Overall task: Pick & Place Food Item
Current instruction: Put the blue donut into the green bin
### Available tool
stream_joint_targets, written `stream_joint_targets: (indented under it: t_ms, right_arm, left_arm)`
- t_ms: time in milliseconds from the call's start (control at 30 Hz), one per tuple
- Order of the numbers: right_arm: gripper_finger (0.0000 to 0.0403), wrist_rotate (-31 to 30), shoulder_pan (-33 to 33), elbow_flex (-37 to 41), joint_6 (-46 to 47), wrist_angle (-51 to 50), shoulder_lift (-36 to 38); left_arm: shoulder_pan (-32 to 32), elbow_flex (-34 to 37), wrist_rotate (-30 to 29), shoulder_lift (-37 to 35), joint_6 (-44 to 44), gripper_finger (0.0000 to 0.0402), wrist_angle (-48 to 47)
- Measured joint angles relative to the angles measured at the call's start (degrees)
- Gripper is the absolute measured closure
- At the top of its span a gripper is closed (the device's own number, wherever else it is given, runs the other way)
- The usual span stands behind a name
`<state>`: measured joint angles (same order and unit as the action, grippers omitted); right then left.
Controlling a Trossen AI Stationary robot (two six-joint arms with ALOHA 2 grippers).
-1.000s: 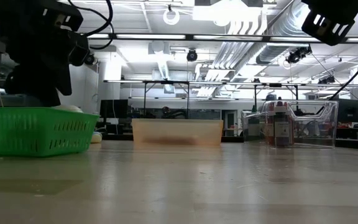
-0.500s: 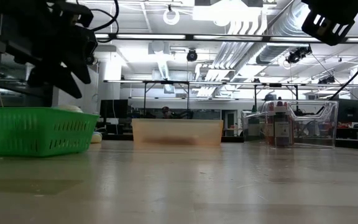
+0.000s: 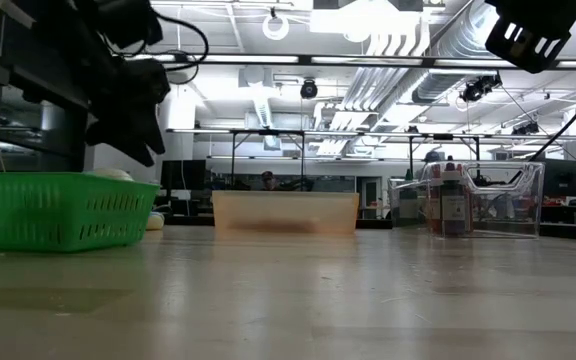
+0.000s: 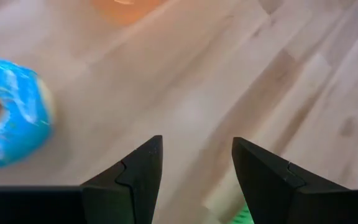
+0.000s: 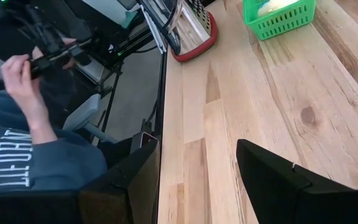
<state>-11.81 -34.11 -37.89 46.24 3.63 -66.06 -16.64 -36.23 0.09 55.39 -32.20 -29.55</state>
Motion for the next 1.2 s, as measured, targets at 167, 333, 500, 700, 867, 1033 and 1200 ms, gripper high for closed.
stream_joint_targets:
  t_ms: [167, 333, 500, 700, 867, 1033, 1200]
  right_arm:
    - [0.0199, 0.0, -0.01, 0.02, 0.0, 0.01, 0.0]
    - [0.0199, 0.0, -0.01, 0.0, -0.01, -0.01, 0.0]
    - [0.0199, 0.02, 0.0, 0.02, 0.0, 0.01, 0.0]
    - [0.0199, 0.02, 0.0, 0.0, 0.0, 0.01, 0.0]
    - [0.0199, 0.0, -0.01, 0.0, 0.0, 0.01, 0.0]
    - [0.0199, 0.01, 0.01, 0.01, -0.02, 0.0, 0.0]
    - [0.0199, 0.0, 0.0, 0.02, -0.02, 0.0, 0.0]
  left_arm:
    - [-6.91, -0.01, 0.21, 0.79, 11.75, 0.0213, -3.52]
    - [-11.88, 0.0, 0.05, 2.33, 19.97, 0.0213, -4.04]
    - [-15.62, 0.0, 0.0, 4.2, 26.01, 0.0213, -4.26]
    - [-17.41, -0.01, -3.18, 7.81, 32.11, 0.0213, -4.41]
    - [-16.43, -1.53, -6.16, 11.67, 33.1, 0.0213, -4.53]
    - [-15.26, -3.12, -9.72, 15.66, 34.41, 0.0213, -4.44]
    - [-15.22, -3.61, -11.42, 19.64, 34.46, 0.0213, -4.54]
